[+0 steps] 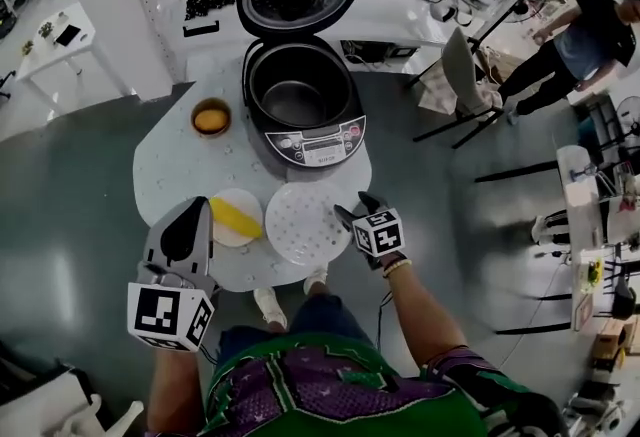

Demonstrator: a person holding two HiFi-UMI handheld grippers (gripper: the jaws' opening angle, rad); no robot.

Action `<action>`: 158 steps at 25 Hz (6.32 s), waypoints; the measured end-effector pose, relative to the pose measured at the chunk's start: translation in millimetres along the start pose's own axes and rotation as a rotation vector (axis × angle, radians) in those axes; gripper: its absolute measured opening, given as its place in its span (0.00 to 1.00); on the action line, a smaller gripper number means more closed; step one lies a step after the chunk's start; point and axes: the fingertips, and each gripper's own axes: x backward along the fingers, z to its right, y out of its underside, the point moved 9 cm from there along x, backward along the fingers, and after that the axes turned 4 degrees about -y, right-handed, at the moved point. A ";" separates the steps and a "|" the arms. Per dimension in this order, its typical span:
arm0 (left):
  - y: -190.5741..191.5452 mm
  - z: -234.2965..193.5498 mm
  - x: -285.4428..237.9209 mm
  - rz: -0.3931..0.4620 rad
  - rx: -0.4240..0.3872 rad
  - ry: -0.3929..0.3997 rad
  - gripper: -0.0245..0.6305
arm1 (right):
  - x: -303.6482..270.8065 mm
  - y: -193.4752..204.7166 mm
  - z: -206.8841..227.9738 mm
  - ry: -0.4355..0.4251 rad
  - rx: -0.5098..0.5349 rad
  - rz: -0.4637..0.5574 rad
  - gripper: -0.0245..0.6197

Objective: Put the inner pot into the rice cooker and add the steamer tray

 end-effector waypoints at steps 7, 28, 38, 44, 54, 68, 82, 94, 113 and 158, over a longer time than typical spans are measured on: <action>5.8 -10.2 -1.2 -0.030 0.022 -0.040 0.07 | -28.6 14.9 8.8 -0.007 -0.012 -0.074 0.46; 9.7 -15.8 5.8 -0.043 0.040 -0.060 0.07 | -36.9 29.9 17.5 0.046 -0.083 -0.085 0.08; 5.2 -10.6 13.5 -0.010 0.026 -0.038 0.07 | -8.9 40.2 12.5 0.032 -0.120 -0.070 0.06; -4.2 -6.7 21.1 0.026 0.020 -0.010 0.07 | 25.7 43.0 4.2 0.030 -0.139 -0.064 0.06; -36.4 -10.3 36.2 0.110 0.040 0.022 0.07 | 101.7 11.7 -10.8 0.019 -0.188 -0.005 0.06; -63.5 7.5 33.4 0.145 0.020 0.074 0.07 | 198.0 -76.6 -18.2 0.031 -0.239 0.184 0.06; -74.2 12.8 -15.0 0.133 0.037 -0.004 0.07 | 166.9 -179.7 34.5 -0.009 -0.205 0.238 0.06; -87.4 -5.9 -75.8 0.116 0.040 -0.150 0.07 | 76.0 -286.7 88.5 -0.075 -0.155 0.212 0.06; -64.6 -39.4 -106.3 0.039 0.082 -0.328 0.07 | -64.3 -325.6 124.1 -0.090 -0.047 0.033 0.07; -60.1 -36.5 -82.2 0.021 0.041 -0.296 0.07 | -41.7 -295.6 115.8 0.012 0.143 0.156 0.07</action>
